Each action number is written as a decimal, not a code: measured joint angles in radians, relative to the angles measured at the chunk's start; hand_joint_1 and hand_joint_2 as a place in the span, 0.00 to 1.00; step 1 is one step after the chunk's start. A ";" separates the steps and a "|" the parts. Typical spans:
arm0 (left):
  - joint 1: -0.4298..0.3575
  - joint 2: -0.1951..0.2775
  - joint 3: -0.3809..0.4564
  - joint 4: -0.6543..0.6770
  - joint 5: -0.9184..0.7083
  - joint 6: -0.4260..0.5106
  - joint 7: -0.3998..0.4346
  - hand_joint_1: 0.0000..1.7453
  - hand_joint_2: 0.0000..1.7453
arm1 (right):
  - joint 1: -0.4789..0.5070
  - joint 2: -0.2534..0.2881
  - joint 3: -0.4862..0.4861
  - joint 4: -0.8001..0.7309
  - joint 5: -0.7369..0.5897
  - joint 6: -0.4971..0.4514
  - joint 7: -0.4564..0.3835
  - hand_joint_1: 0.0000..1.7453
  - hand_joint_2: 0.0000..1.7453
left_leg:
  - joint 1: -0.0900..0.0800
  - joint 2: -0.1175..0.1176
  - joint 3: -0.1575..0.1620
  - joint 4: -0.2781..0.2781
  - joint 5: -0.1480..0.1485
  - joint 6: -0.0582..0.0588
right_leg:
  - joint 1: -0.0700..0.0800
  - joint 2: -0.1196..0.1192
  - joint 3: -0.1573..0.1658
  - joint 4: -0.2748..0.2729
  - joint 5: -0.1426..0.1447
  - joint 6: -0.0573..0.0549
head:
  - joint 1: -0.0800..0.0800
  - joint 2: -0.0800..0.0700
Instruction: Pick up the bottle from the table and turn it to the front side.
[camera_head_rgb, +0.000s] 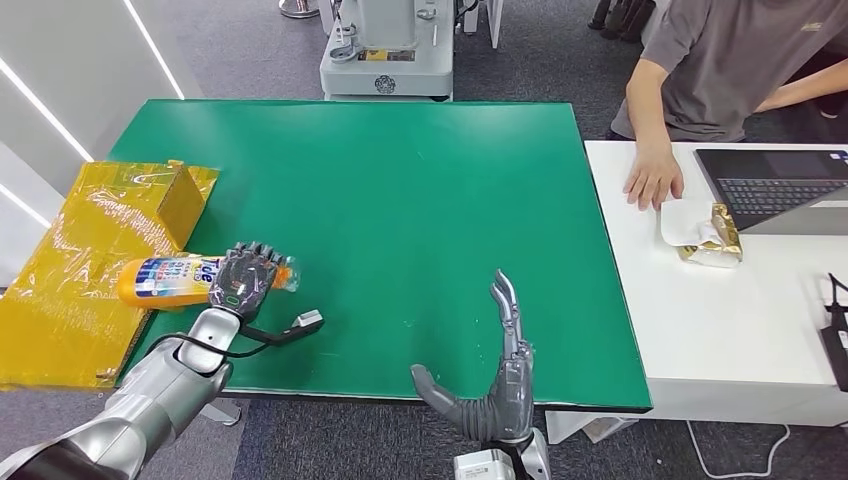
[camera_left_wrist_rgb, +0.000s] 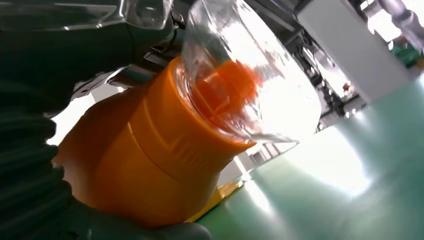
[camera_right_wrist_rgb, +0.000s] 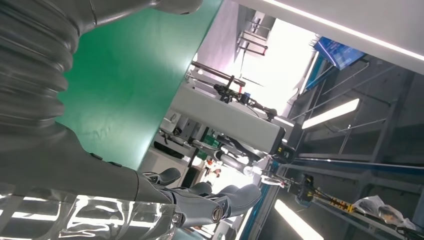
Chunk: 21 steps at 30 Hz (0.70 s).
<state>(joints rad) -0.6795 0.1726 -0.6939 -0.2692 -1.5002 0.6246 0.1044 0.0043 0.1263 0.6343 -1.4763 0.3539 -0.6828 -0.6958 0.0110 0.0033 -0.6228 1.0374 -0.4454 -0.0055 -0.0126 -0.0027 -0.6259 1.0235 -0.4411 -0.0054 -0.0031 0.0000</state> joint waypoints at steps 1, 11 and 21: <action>0.001 0.001 0.000 0.002 0.004 -0.022 0.001 0.00 1.00 | -0.001 0.000 0.000 0.000 0.000 0.000 0.000 0.00 1.00 | 0.000 0.000 0.000 0.000 0.000 0.000 | 0.000 0.000 0.000 0.000 0.000 0.000 | 0.000 0.000; -0.004 0.006 0.019 0.007 0.044 -0.168 0.044 0.00 1.00 | -0.007 0.000 0.005 0.000 -0.004 0.000 0.000 0.00 1.00 | 0.000 0.000 0.001 0.000 0.000 0.000 | 0.000 0.000 0.001 0.000 0.000 0.000 | 0.000 0.000; -0.004 0.010 0.024 0.007 0.034 -0.151 0.067 0.00 1.00 | -0.010 0.000 0.006 0.002 -0.001 0.000 0.000 0.00 1.00 | 0.000 0.000 0.001 0.000 0.001 -0.001 | 0.000 0.000 0.001 0.001 0.000 0.000 | 0.000 0.000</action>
<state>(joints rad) -0.6835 0.1827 -0.6695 -0.2621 -1.4663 0.4734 0.1717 -0.0060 0.1263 0.6399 -1.4746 0.3526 -0.6828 -0.6958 0.0111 0.0032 -0.6216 1.0371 -0.4447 -0.0064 -0.0127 -0.0029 -0.6250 1.0243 -0.4410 -0.0056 -0.0031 0.0000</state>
